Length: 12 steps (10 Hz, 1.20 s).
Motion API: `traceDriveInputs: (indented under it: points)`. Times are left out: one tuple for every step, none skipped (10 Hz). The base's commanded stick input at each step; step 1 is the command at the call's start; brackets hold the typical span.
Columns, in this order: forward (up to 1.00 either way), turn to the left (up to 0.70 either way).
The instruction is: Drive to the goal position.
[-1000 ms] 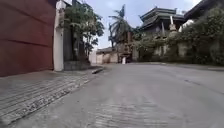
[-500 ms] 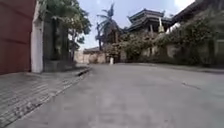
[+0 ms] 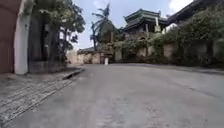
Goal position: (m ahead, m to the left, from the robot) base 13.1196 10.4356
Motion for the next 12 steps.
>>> traceDriveInputs:
  points:
    - [1.00,0.00]
    - [1.00,0.00]
    - [1.00,0.00]
    - [1.00,0.00]
    - [1.00,0.00]
    - [1.00,0.00]
    - [1.00,0.00]
    - [1.00,0.00]
    - [1.00,0.00]
    - [1.00,0.00]
    - [1.00,0.00]
    - [1.00,0.00]
